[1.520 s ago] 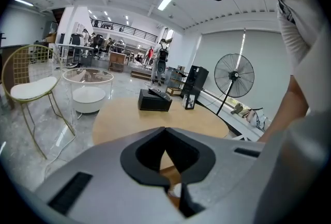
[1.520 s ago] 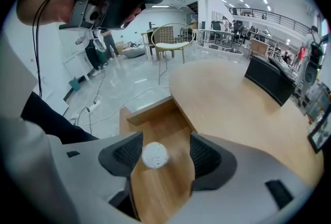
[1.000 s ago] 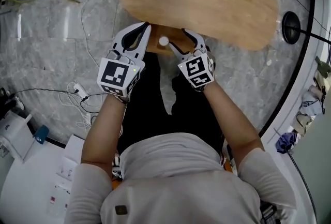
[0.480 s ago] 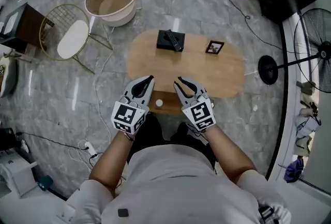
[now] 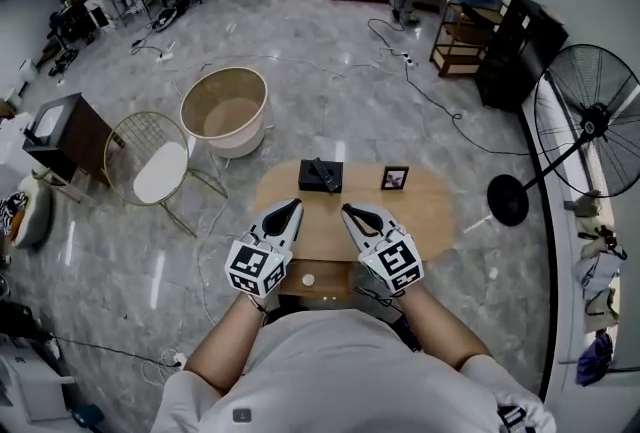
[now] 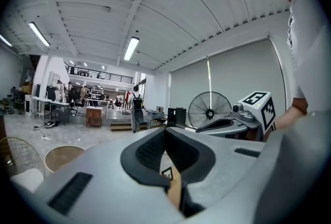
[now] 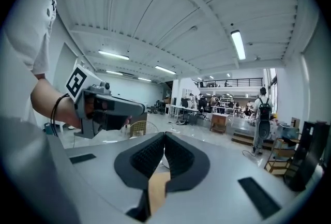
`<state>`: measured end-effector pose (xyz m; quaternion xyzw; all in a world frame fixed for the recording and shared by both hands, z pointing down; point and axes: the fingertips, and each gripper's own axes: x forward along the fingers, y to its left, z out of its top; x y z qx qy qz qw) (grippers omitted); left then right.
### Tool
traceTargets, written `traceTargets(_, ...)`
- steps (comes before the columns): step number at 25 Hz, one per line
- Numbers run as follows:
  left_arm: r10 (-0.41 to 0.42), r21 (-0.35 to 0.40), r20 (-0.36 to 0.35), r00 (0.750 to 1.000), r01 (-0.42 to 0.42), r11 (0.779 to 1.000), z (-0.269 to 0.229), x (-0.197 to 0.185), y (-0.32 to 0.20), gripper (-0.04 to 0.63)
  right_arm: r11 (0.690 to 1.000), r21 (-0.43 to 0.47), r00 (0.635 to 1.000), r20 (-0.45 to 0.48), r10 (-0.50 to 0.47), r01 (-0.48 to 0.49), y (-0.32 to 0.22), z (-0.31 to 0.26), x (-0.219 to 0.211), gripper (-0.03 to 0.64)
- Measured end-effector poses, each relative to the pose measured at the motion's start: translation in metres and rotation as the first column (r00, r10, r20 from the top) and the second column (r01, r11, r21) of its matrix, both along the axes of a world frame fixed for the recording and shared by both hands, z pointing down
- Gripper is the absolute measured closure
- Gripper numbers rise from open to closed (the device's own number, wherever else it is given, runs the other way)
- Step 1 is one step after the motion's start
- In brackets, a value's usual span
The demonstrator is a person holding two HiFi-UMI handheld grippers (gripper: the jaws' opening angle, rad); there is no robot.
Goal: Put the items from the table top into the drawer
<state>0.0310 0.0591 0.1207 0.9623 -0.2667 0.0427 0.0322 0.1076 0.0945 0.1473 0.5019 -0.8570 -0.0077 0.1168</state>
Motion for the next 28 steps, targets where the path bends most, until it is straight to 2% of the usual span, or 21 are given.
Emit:
traceTargets(4,0.004,0.024,-0.02,1.0,-0.003,1.0,-0.012,0.02,0.02,0.586,0.997,0.072,1.0,0.005,-0.002,0.002,0.015,-0.03,0.014,0.589)
traceTargets(15,-0.051,0.006,-0.046,0.998,0.051,0.999,-0.027,0.049,0.084,0.586,0.996,0.053,0.998,0.005,-0.066,0.066,0.077,-0.046,0.04,0.589)
traceTargets(21,-0.064,0.013,-0.051,0.997,0.065,0.998,-0.031,0.044,0.085,0.586,0.996,0.049,0.997,0.018,-0.076,0.075,0.072,-0.047,0.038,0.589)
traceTargets(28,-0.065,0.013,-0.061,0.996,0.066,0.998,-0.028,0.025,0.059,0.586,0.995,0.054,0.996,0.0,-0.086,0.086,0.047,-0.049,0.016,0.589)
